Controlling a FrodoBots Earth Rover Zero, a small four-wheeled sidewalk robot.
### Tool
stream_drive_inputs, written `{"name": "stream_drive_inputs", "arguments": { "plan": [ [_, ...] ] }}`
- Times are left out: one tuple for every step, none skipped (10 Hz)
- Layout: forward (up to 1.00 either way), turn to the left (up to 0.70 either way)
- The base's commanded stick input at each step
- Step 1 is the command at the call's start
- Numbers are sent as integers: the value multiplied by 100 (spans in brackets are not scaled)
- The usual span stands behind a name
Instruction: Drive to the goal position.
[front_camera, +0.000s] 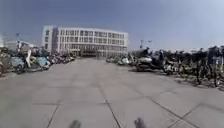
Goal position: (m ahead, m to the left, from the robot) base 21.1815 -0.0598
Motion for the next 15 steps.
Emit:
{"name": "stream_drive_inputs", "arguments": {
  "plan": [
    [100, 0],
    [100, 0],
    [100, 0],
    [100, 0],
    [100, 0],
    [100, 0],
    [100, 0],
    [100, 0],
    [100, 0],
    [100, 0],
    [100, 0],
    [100, 0],
    [100, 0],
    [100, 0],
    [100, 0]
  ]
}}
